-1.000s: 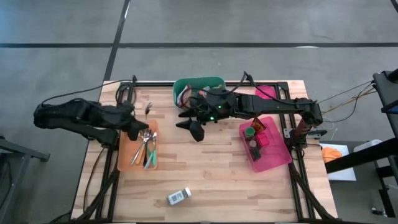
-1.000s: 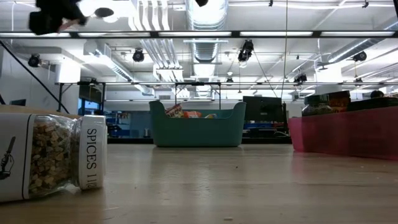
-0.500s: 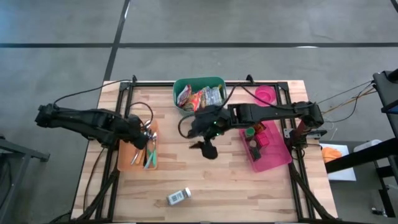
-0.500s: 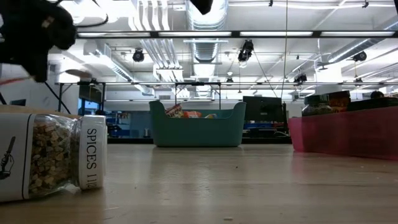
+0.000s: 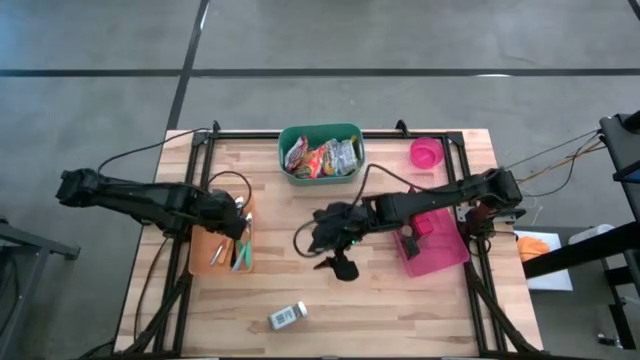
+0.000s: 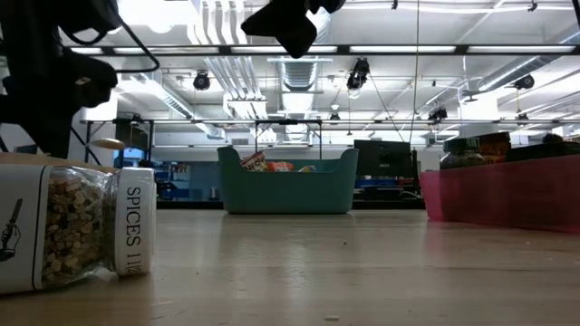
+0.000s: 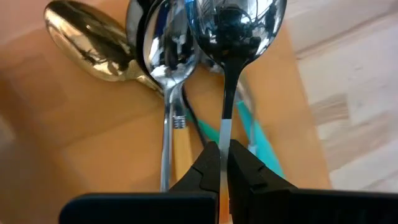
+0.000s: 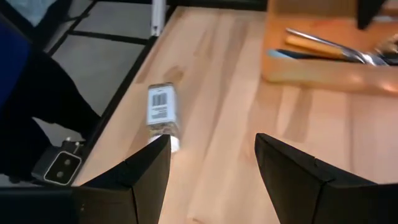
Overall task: Pick & Place Food Item
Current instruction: Put the orange spoon into the orange bin, then put the white spice bottle into the pink bin
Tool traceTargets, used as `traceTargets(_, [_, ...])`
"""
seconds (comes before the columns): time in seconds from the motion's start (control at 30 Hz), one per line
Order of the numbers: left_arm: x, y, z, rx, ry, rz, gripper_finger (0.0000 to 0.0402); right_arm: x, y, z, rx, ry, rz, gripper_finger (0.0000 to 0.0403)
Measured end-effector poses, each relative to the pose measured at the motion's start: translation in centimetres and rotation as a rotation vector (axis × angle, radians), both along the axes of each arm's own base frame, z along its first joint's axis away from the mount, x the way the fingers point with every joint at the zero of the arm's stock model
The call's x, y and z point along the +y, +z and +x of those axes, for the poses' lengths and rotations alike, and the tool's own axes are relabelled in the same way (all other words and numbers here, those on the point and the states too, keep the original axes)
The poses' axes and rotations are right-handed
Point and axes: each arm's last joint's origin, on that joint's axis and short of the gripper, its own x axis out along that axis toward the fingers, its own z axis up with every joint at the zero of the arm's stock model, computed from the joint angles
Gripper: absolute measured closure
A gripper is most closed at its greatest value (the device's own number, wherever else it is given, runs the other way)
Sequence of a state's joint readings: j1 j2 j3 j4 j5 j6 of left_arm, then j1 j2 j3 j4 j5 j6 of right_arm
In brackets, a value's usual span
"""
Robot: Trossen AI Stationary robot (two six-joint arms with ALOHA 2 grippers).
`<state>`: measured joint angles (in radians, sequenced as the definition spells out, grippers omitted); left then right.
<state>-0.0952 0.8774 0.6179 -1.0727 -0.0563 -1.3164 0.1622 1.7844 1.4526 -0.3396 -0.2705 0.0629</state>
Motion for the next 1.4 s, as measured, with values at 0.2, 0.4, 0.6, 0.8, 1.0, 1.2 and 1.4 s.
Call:
traceTargets(0.2, [0.2,-1.3,1.1,0.116,0.012,-0.022,0.0401,1.8,-1.5,-0.3,-0.068,0.076,-0.03,0.0174])
traceTargets(0.4, [0.0,-3.0,2.6,0.218,-0.023,-0.034,0.0401,3.1,-3.4,-0.9,-0.142,0.132,-0.058,0.0174])
traceTargets(0.6, [0.1,-4.3,3.1,0.241,-0.031,-0.03,0.0401,3.7,-4.9,-1.4,-0.21,0.17,-0.083,0.0174])
traceTargets(0.8, [0.1,-5.9,2.8,0.196,0.013,-0.074,0.0401,4.1,-6.3,-1.3,-0.26,0.166,-0.103,0.0174])
traceTargets(1.0, [0.1,-6.0,2.7,0.201,0.019,-0.077,0.04,5.2,-7.5,-0.2,-0.252,0.187,-0.103,0.0174])
traceTargets(1.2, [-0.1,-5.7,2.9,0.191,-0.015,-0.119,0.0336,5.6,-8.3,1.2,-0.242,0.187,-0.099,0.0174])
traceTargets(1.4, [-0.1,-4.9,3.2,0.177,-0.045,-0.13,0.0244,5.9,-8.0,1.9,-0.233,0.207,-0.095,0.0174])
